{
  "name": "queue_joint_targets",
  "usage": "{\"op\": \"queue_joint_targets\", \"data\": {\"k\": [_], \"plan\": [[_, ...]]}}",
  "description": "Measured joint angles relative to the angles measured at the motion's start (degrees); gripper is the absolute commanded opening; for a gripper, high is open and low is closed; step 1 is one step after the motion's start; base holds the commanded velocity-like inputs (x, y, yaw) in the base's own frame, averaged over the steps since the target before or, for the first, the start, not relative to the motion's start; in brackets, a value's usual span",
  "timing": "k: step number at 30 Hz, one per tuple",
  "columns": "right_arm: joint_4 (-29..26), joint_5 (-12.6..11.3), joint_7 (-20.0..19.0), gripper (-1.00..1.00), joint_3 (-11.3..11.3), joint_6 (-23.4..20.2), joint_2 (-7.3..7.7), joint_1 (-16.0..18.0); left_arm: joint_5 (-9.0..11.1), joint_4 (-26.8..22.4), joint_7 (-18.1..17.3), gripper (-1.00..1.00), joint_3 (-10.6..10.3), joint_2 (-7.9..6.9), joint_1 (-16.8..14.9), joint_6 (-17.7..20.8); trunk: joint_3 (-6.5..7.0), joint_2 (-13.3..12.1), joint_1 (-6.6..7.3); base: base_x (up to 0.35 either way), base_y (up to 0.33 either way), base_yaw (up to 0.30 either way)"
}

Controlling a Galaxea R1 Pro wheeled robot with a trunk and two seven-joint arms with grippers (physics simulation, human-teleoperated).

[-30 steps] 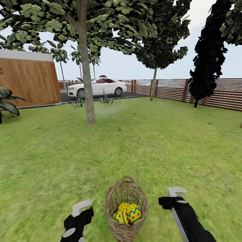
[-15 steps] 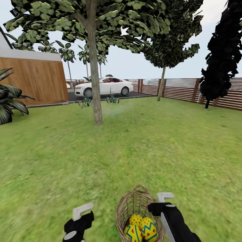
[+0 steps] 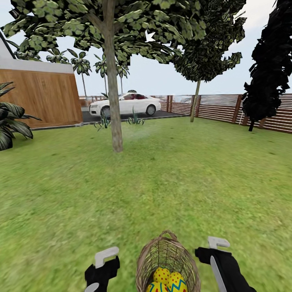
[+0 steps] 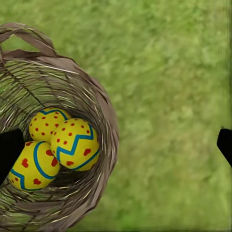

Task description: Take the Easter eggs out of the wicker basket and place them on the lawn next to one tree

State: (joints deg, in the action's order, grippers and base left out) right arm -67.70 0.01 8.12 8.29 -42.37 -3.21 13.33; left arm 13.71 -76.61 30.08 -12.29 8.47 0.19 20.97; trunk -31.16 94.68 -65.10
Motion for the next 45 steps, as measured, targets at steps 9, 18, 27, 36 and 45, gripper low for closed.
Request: {"op": "queue_joint_targets", "data": {"k": [9,18,27,36,45], "plan": [[5.3,0.1,0.1,1.0,0.3,1.3,-0.09,0.0,2.8,1.1,0.1,1.0,-0.7,-0.72,0.0,-9.8,-0.71,1.6,-0.87,0.001,0.0,0.0],[6.0,0.0,0.0,1.0,0.1,1.6,-0.22,0.0,3.3,1.2,0.2,1.0,-0.6,-1.76,0.0,-15.0,-2.33,5.2,-2.85,0.0,0.0,0.002],[5.8,-0.1,-0.1,1.0,0.1,1.6,-0.18,0.0,3.3,1.3,0.2,1.0,0.4,-1.83,0.0,-15.1,-4.52,8.8,-4.83,0.0,0.0,0.108],[5.8,0.0,-0.1,1.0,0.2,1.7,-0.17,0.0,3.3,1.4,-0.1,1.0,1.6,-1.77,0.0,-14.9,-6.91,12.4,-6.8,0.0,0.0,0.13],[5.8,0.1,-0.1,1.0,0.2,1.7,-0.12,0.0,8.0,-0.5,-3.5,1.0,1.8,-1.86,-1.6,-1.9,-9.29,16.0,-8.79,0.0,0.0,0.131]]}}
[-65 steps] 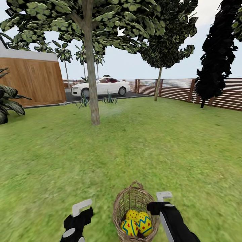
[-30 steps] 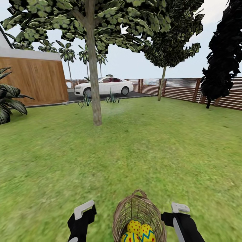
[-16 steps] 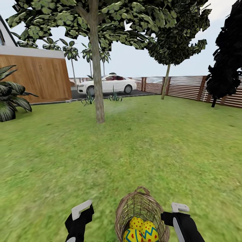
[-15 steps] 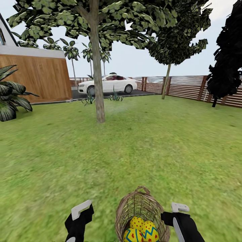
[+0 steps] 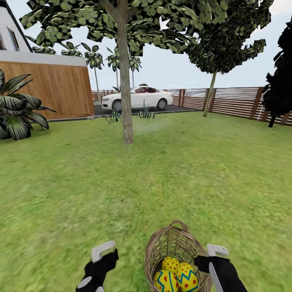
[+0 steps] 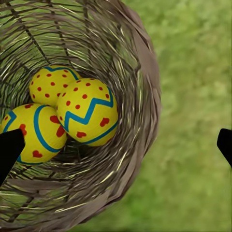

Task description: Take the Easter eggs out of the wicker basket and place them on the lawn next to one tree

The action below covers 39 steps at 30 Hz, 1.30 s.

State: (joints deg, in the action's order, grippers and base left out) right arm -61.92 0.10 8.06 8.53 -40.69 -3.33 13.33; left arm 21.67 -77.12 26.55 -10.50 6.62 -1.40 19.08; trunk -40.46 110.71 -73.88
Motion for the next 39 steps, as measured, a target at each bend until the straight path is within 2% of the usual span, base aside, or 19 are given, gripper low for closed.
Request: {"op": "queue_joint_targets", "data": {"k": [3,7,10,14,18,26,39], "plan": [[0.0,0.1,0.0,1.0,0.1,0.0,0.08,0.0,2.0,-2.2,-1.3,1.0,0.2,-0.03,-2.3,6.0,-0.8,1.2,-0.66,0.0,0.0,0.131],[0.0,0.1,0.0,1.0,0.2,0.1,0.11,0.0,3.1,-3.3,-1.9,1.0,0.4,0.07,-3.4,8.7,-1.87,2.8,-1.54,0.0,0.0,0.13],[0.0,0.1,0.0,1.0,0.2,0.9,0.12,0.0,3.3,-2.8,-2.1,1.0,1.1,0.04,-3.6,9.0,-2.67,4.0,-2.2,0.0,0.0,0.127],[0.0,0.1,0.1,1.0,0.4,2.5,0.47,0.0,3.7,-2.5,-3.3,1.0,5.5,0.06,-3.6,9.2,-3.74,5.6,-3.08,0.0,0.0,0.112],[0.0,0.0,0.1,1.0,0.5,2.9,1.4,0.0,3.8,-2.5,-5.4,1.0,6.9,0.07,-3.7,9.2,-4.64,6.8,-3.74,0.0,0.0,0.098],[0.0,-0.1,0.1,1.0,0.6,3.1,1.92,0.0,3.7,-2.4,-6.4,1.0,7.5,0.08,-3.7,9.2,-5.13,6.8,-3.74,0.001,-0.001,0.055],[0.1,-0.1,0.1,1.0,0.6,4.7,1.9,0.0,3.6,-2.4,-6.4,1.0,7.5,0.03,-3.6,9.2,-5.16,6.8,-3.74,0.136,-0.139,0.001]]}}
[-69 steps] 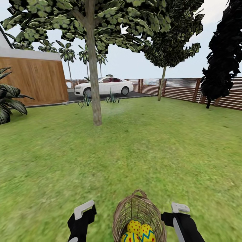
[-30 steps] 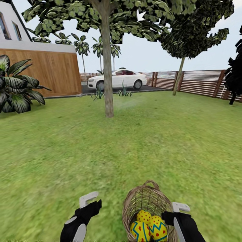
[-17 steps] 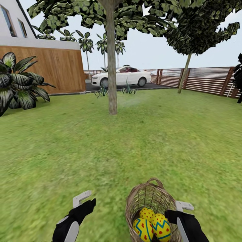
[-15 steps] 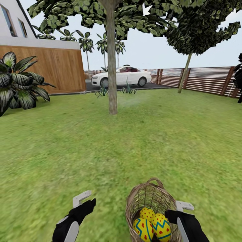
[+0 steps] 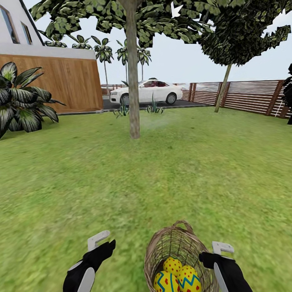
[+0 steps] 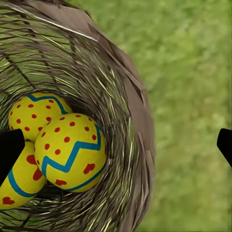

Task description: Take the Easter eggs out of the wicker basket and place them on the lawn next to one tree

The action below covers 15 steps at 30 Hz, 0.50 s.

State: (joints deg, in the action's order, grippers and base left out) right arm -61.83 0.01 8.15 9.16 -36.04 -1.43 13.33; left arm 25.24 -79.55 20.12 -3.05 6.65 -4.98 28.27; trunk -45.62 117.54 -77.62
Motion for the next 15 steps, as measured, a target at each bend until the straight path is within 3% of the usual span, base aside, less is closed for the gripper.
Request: {"op": "queue_joint_targets", "data": {"k": [3,15], "plan": [[0.0,0.0,0.0,1.0,0.0,0.0,-0.02,0.0,0.1,0.0,0.1,1.0,-0.1,0.05,0.0,0.1,0.0,0.0,0.0,0.011,-0.011,0.0],[0.0,-0.1,-0.1,1.0,0.0,0.0,0.01,0.0,0.1,-0.1,0.2,1.0,0.0,0.06,0.0,0.1,-2.15,4.8,-2.63,0.001,-0.001,0.0]]}}
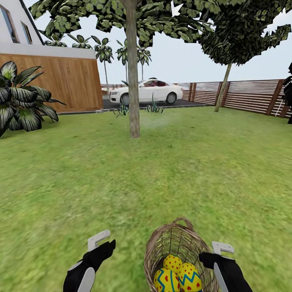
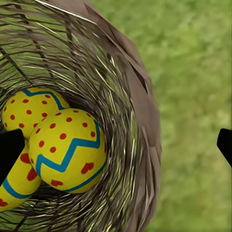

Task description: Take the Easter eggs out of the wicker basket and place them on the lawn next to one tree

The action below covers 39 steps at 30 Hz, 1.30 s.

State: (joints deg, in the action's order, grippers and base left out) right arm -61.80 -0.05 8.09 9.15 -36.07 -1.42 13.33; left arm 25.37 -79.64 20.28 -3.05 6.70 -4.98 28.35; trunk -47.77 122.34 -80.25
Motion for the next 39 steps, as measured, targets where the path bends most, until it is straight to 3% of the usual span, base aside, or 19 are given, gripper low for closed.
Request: {"op": "queue_joint_targets", "data": {"k": [7,11,16,20,39], "plan": [[0.0,-0.1,0.0,1.0,0.2,0.3,0.03,0.0,0.0,0.0,0.0,1.0,0.1,-0.01,0.0,0.0,-1.26,2.8,-1.54,0.0,0.0,0.0],[0.1,-0.1,0.0,1.0,0.4,0.7,0.07,0.0,0.0,0.0,0.0,1.0,0.1,-0.01,0.0,0.1,-1.26,2.8,-1.54,0.0,0.0,0.0],[0.1,-0.5,-0.2,1.0,5.9,0.8,0.05,0.0,0.0,0.0,0.0,1.0,0.0,0.01,0.0,0.1,-1.26,2.8,-1.54,0.0,0.0,0.0],[0.1,-0.7,-0.6,1.0,7.6,0.8,0.02,0.0,0.0,0.0,0.0,1.0,0.0,0.06,0.0,0.1,-1.44,3.2,-1.76,0.0,0.0,0.0],[0.7,-0.7,-0.8,1.0,7.7,0.8,-0.47,0.0,0.0,0.0,0.1,1.0,0.0,0.08,0.0,0.1,-4.85,10.8,-5.93,0.0,0.0,0.0]]}}
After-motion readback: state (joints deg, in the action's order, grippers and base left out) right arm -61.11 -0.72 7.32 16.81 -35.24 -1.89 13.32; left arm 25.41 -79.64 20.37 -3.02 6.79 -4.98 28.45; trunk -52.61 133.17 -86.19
